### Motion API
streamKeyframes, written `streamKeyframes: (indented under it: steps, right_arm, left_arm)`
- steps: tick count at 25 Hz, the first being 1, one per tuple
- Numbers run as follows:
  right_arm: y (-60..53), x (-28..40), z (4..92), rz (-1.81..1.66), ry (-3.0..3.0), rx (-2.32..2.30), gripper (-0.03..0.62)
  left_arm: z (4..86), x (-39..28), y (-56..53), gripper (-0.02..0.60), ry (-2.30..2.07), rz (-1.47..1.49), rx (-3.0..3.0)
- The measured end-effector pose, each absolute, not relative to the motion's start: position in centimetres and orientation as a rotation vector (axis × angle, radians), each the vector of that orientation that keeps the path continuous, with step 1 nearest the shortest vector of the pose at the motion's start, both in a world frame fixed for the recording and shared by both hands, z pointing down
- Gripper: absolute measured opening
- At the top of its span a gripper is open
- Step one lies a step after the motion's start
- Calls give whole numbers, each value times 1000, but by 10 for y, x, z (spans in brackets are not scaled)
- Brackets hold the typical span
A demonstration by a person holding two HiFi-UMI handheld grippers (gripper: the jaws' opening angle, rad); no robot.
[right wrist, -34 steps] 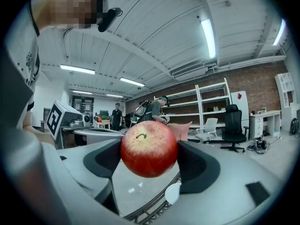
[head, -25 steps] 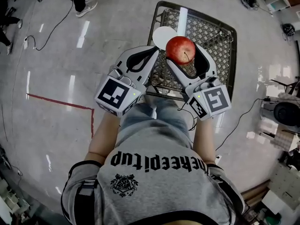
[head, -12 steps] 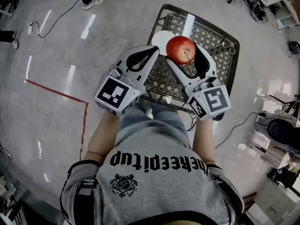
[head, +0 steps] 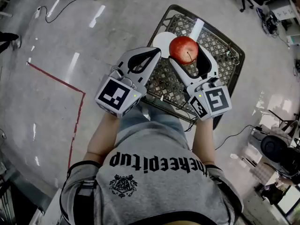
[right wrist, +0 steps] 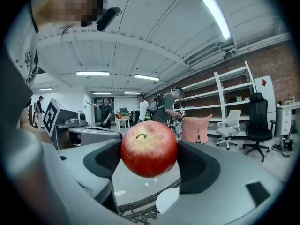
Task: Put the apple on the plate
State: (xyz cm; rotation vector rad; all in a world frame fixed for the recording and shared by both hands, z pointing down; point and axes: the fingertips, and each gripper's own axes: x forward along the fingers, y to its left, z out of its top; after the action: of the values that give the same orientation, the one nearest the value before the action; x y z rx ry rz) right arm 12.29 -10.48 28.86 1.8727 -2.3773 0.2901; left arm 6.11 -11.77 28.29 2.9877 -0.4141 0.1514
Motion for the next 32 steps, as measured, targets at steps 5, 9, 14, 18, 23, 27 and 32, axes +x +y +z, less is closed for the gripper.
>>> streamKeyframes:
  steps: [5, 9, 14, 18, 23, 27, 32]
  right_arm:
    - [-114, 137, 301, 324, -2422, 1813, 385]
    - [-120, 146, 314, 345, -2440, 1770, 385]
    - [-127, 159, 335, 388, -2456, 1724, 385]
    - [-134, 166, 348, 412, -2466, 1693, 385]
    - [-142, 173, 368, 433, -2470, 1670, 383]
    - [-147, 175, 384, 461, -2463, 1653, 385]
    - [-154, 174, 409, 504, -2436, 1620, 383]
  left_arm:
    - [295, 71, -118, 12, -485, 185, 2954]
    - [304, 77, -119, 12, -533, 196, 2940]
    - [320, 83, -116, 12, -584, 260, 2876]
    - [325, 88, -115, 12, -613, 291, 2848]
    - [329, 92, -113, 12, -631, 292, 2845]
    - [334, 92, -112, 12, -653, 302, 2828]
    - [343, 92, -114, 12, -668, 318, 2804]
